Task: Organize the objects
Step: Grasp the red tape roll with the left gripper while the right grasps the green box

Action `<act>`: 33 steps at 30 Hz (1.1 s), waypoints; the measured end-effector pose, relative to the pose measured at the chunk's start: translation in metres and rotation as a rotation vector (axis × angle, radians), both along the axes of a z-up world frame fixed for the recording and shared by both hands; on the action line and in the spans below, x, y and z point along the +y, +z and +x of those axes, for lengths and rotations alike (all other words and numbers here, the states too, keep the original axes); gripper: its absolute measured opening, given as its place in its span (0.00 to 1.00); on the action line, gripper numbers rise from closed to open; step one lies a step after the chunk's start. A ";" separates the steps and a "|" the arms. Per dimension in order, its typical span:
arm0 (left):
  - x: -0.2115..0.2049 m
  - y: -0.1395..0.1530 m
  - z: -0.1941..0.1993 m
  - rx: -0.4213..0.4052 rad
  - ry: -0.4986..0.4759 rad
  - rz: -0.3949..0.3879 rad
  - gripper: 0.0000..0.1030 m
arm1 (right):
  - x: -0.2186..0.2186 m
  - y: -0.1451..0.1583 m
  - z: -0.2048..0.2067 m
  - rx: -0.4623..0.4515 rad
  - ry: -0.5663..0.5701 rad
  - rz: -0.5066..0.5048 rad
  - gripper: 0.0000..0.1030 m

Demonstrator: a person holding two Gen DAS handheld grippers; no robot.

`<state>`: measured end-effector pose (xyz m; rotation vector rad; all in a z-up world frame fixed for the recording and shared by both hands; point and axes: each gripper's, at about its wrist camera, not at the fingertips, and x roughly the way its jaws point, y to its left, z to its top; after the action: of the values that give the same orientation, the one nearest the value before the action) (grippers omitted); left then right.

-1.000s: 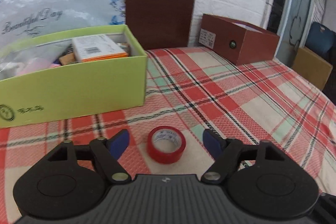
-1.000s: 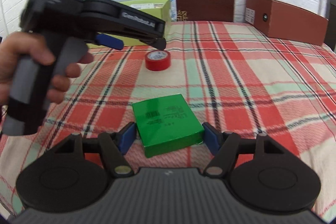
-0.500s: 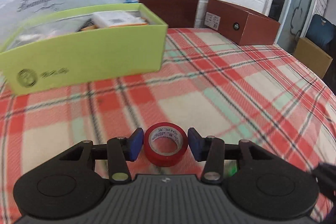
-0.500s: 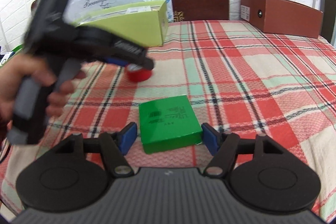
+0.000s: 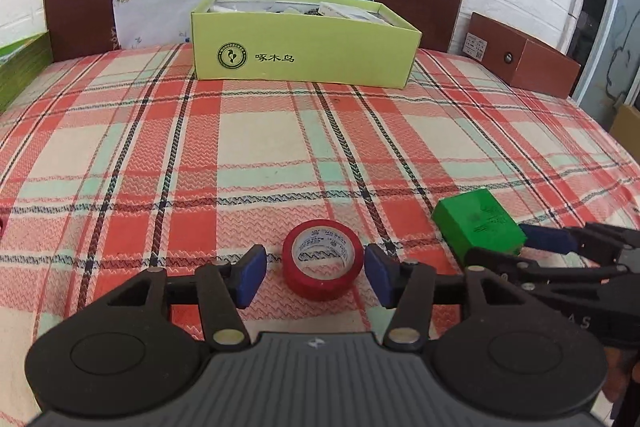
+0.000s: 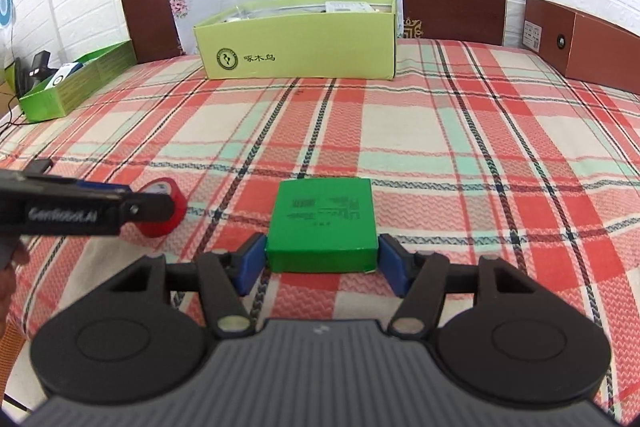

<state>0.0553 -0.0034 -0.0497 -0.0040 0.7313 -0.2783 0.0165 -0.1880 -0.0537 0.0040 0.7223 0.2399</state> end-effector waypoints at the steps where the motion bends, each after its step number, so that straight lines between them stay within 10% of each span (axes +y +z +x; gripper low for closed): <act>1: 0.000 0.000 0.001 -0.004 -0.002 0.002 0.57 | 0.001 0.000 0.001 -0.001 -0.004 -0.003 0.61; 33: 0.001 0.002 0.019 0.018 -0.047 -0.070 0.48 | 0.008 -0.007 0.020 0.024 -0.023 -0.027 0.58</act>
<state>0.0747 -0.0019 -0.0476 -0.0560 0.7399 -0.3491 0.0362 -0.1805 -0.0603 -0.0107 0.7489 0.2085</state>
